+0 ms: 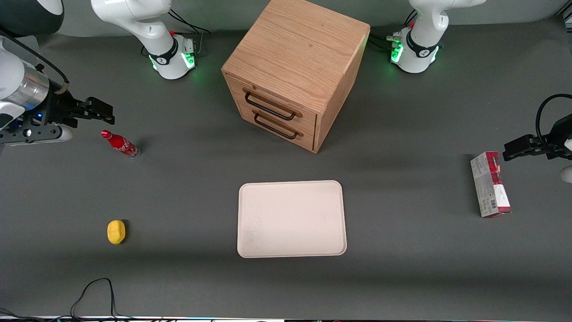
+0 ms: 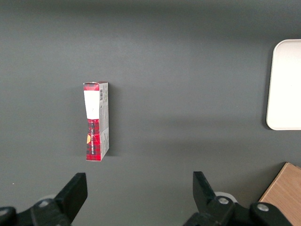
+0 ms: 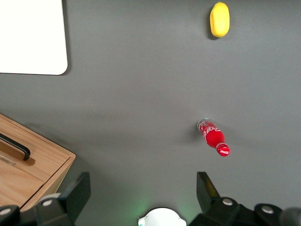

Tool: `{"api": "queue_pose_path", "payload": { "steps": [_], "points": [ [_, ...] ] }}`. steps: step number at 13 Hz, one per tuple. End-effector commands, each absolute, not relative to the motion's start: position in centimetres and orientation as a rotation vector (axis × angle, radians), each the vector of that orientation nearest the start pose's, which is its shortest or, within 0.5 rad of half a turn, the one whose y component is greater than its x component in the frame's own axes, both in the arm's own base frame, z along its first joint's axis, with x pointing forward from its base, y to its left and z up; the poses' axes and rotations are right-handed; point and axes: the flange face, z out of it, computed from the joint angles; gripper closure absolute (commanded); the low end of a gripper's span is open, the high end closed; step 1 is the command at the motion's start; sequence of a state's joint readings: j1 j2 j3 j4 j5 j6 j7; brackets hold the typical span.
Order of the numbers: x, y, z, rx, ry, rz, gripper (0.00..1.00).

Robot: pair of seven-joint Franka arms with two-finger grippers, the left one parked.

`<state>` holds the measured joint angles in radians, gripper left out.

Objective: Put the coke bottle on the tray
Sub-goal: 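Move the right gripper over the red Coca-Cola bottle and lower it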

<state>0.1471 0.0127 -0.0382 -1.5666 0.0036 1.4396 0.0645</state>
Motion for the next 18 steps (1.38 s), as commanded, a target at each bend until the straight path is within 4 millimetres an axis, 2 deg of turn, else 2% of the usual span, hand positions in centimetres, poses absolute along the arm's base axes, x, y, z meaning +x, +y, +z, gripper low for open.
{"api": "queue_pose_path", "payload": {
  "steps": [1,3,10,13,14,16,18],
  "points": [
    [54.1,5.9,61.4,-3.134,-0.052,0.232,0.00],
    [54.2,6.4,61.1,-3.133,-0.064,0.242,0.00],
    [54.3,5.9,60.9,-3.133,-0.088,0.248,0.00],
    [53.7,5.7,61.1,-3.134,-0.088,0.253,0.00],
    [53.6,4.8,61.1,-3.134,-0.071,0.265,0.00],
    [52.5,1.1,61.1,-3.124,-0.148,0.282,0.00],
    [51.2,-3.7,61.5,-3.133,-0.151,0.280,0.00]
  ]
}}
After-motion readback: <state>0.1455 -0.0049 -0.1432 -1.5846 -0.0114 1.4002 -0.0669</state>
